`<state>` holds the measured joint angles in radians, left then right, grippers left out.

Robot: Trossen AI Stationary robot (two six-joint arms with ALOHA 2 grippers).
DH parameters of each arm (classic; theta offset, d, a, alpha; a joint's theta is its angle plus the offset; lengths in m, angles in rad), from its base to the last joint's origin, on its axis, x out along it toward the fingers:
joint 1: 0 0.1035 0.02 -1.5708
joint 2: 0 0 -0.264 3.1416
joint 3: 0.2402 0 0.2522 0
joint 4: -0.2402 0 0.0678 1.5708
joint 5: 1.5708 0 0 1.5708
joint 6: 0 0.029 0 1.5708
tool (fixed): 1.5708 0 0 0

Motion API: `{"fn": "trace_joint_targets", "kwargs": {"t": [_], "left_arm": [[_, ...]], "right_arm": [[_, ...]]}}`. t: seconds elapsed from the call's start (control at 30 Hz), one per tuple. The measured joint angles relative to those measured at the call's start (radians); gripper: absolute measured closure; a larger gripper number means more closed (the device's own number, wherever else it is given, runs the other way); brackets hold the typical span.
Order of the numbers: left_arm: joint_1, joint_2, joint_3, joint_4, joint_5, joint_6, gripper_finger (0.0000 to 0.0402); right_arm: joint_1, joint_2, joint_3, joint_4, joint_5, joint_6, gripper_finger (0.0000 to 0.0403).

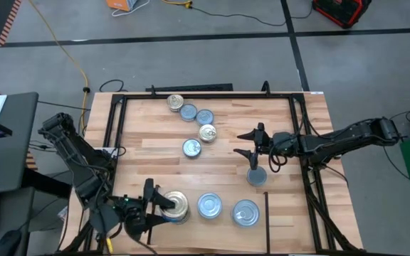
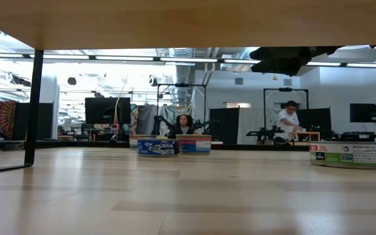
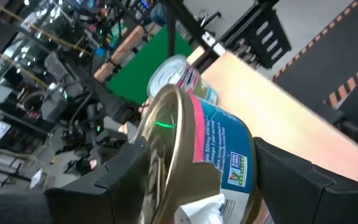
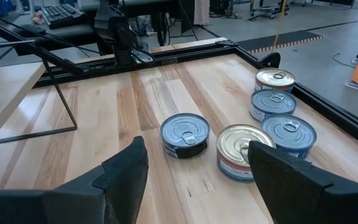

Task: Stack canned seafood by type on shelf
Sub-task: Put the bottom left blue and pink tuna can on the top of the left stacked tuna cans on the shelf

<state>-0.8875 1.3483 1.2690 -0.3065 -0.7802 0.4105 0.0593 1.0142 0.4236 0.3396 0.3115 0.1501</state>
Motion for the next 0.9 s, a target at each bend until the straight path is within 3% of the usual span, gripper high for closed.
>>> {"fn": "trace_joint_targets", "kwargs": {"t": [0.9], "left_arm": [[0.0, -0.003, 0.0, 0.008, 0.04, -0.057, 0.0138]], "right_arm": [[0.0, 0.0, 0.0, -0.001, 0.0, 0.0, 0.0101]]}}
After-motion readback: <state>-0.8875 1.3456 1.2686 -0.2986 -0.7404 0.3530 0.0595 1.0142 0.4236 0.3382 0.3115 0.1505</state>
